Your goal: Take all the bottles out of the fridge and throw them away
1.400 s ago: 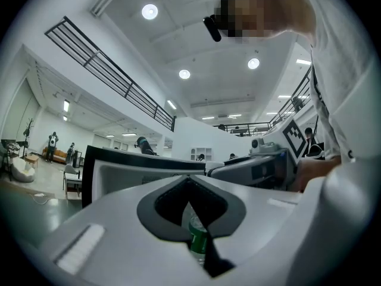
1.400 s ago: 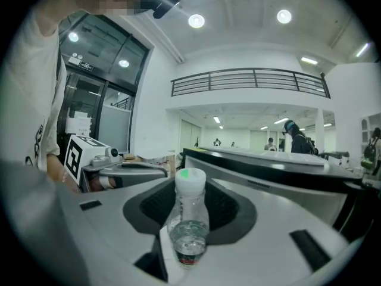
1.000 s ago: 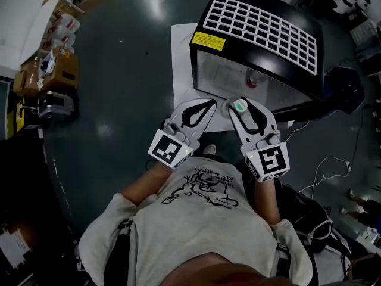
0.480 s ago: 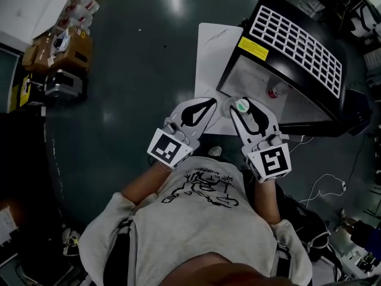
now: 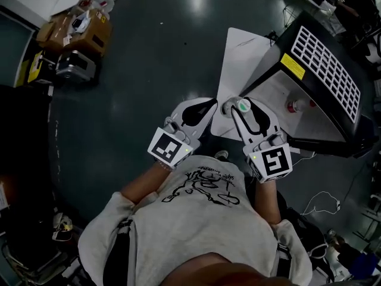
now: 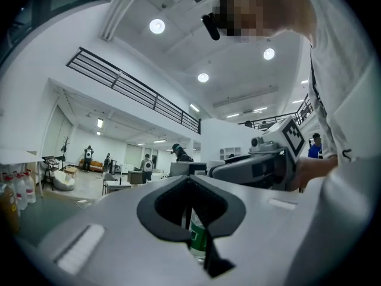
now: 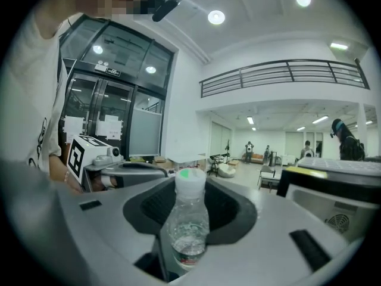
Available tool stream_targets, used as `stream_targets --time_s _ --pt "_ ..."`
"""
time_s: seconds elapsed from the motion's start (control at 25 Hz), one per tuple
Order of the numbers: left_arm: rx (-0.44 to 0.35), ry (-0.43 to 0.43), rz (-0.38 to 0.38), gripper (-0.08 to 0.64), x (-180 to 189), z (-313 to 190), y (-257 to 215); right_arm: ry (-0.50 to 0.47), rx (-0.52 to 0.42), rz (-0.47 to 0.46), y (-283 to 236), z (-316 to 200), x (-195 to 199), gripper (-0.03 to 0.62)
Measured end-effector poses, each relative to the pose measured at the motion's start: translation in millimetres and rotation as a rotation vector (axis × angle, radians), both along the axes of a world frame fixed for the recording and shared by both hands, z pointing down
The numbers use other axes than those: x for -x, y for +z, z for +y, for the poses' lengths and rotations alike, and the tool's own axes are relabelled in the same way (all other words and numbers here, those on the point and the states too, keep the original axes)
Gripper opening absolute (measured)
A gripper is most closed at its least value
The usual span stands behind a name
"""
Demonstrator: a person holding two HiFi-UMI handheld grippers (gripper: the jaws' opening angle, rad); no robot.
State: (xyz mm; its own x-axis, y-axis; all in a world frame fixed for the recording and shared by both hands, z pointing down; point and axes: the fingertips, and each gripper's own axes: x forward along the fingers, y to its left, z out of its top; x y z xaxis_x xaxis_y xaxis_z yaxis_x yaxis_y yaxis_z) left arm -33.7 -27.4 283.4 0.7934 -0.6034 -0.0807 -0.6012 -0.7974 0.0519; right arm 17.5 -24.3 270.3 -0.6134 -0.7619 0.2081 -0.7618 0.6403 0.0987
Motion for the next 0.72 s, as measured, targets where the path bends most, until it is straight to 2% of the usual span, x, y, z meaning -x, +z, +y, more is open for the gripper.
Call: stream_targets --time_s 0.24,0.44,0.72 --pt "-0.014 -0.060 -0.013 0.009 57 -6 1 -0.053 0.000 0.001 0 -9 56 0.155" --pt "0.043 -0.102 -0.006 0.009 81 -5 6 -0.110 -0.009 0.010 3 -13 80 0.155" --pt "0.056 -0.170 -0.008 0.009 140 -5 13 -0.169 0.002 0.016 11 -16 134 0.155"
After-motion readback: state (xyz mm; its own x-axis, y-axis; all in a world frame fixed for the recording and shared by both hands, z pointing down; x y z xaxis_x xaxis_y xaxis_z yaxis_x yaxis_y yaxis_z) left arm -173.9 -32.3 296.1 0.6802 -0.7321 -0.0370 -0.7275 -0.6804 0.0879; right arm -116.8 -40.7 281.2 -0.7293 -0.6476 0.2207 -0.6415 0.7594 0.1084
